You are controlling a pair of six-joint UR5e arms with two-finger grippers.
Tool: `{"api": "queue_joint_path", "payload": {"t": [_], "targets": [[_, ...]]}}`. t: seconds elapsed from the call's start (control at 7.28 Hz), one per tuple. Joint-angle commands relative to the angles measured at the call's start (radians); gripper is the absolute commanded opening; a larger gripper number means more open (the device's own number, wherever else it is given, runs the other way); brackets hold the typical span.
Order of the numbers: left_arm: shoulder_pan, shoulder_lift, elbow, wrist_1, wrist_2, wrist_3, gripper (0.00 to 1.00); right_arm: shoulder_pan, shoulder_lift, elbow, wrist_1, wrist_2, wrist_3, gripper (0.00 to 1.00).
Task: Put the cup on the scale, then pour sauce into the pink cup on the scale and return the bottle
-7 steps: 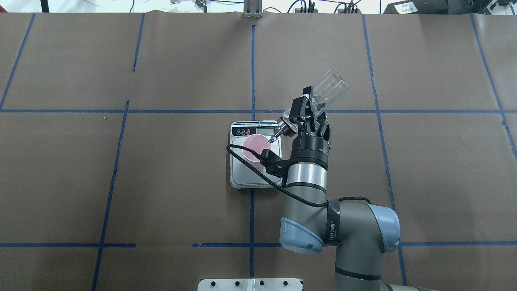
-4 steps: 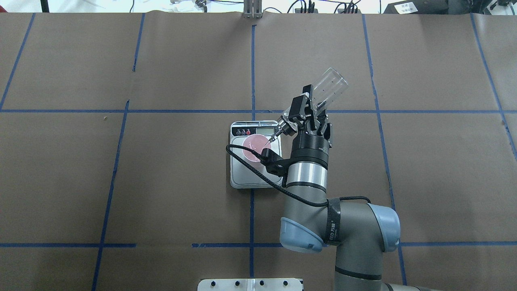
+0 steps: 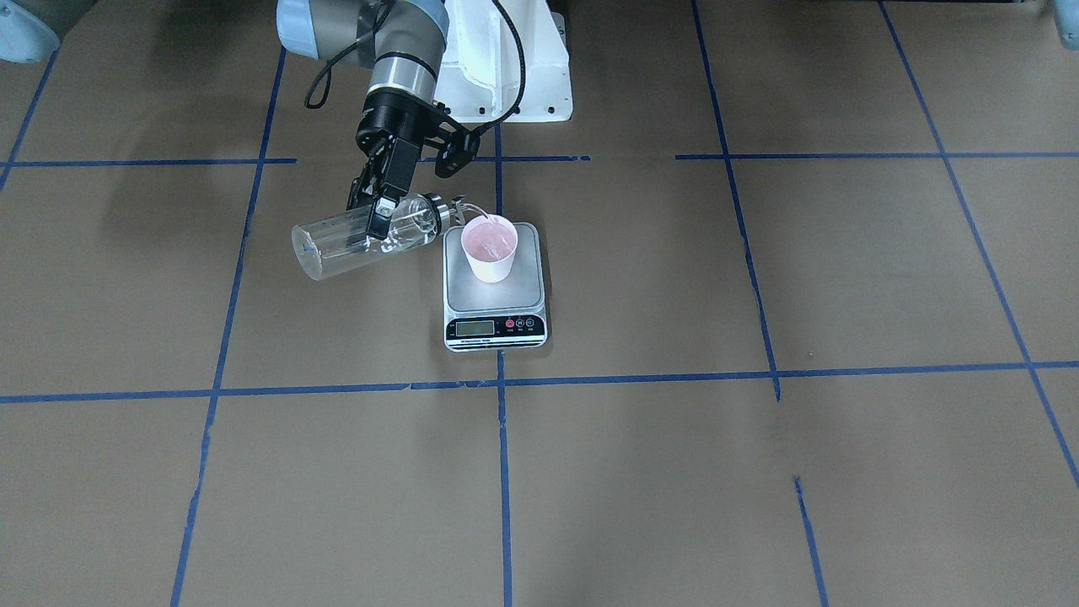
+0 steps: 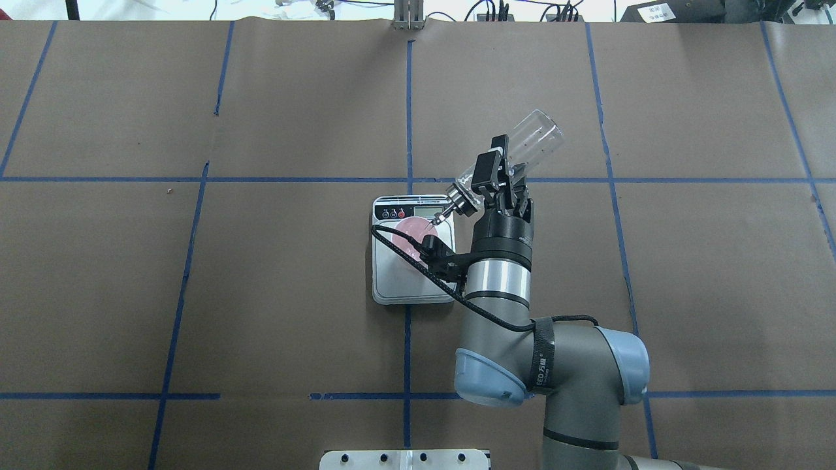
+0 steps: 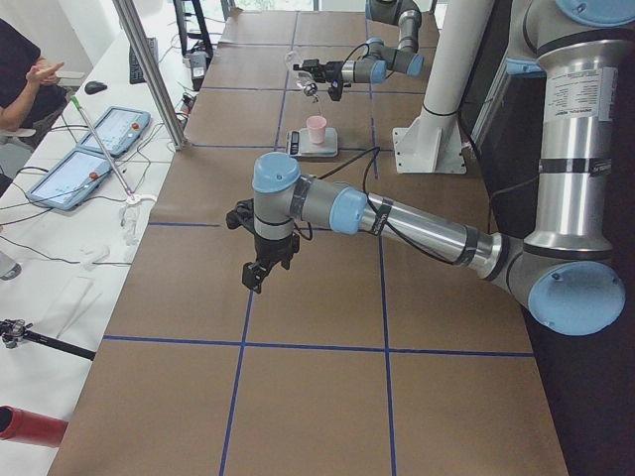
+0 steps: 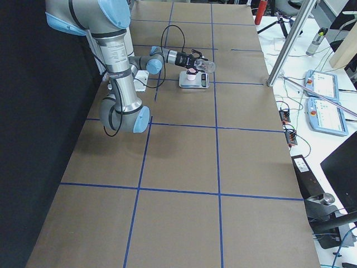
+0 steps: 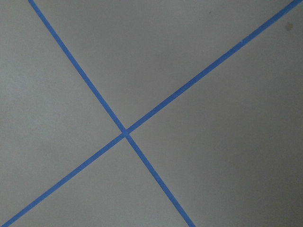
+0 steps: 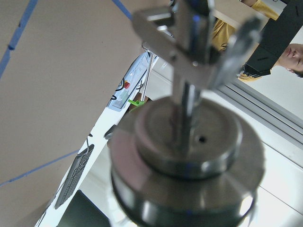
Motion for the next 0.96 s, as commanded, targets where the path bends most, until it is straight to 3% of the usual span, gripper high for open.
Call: {"api": "queue_joint_path", "payload": {"t": [0.0, 0.41, 0.82], "targets": [[-0.002, 0.002, -0.002, 0.000, 0.000, 0.000, 1.00, 0.001, -0.008, -0.001, 0.020, 0.016, 0.048, 0.00], [-0.002, 0.000, -0.002, 0.000, 0.000, -0.002, 1.00, 0.000, -0.009, -0.035, 0.021, 0.025, 0.173, 0.00], [-0.007, 0.002, -0.006, 0.001, -0.027, -0.002, 1.00, 0.000, -0.023, -0.054, 0.120, 0.060, 0.287, 0.00]]}}
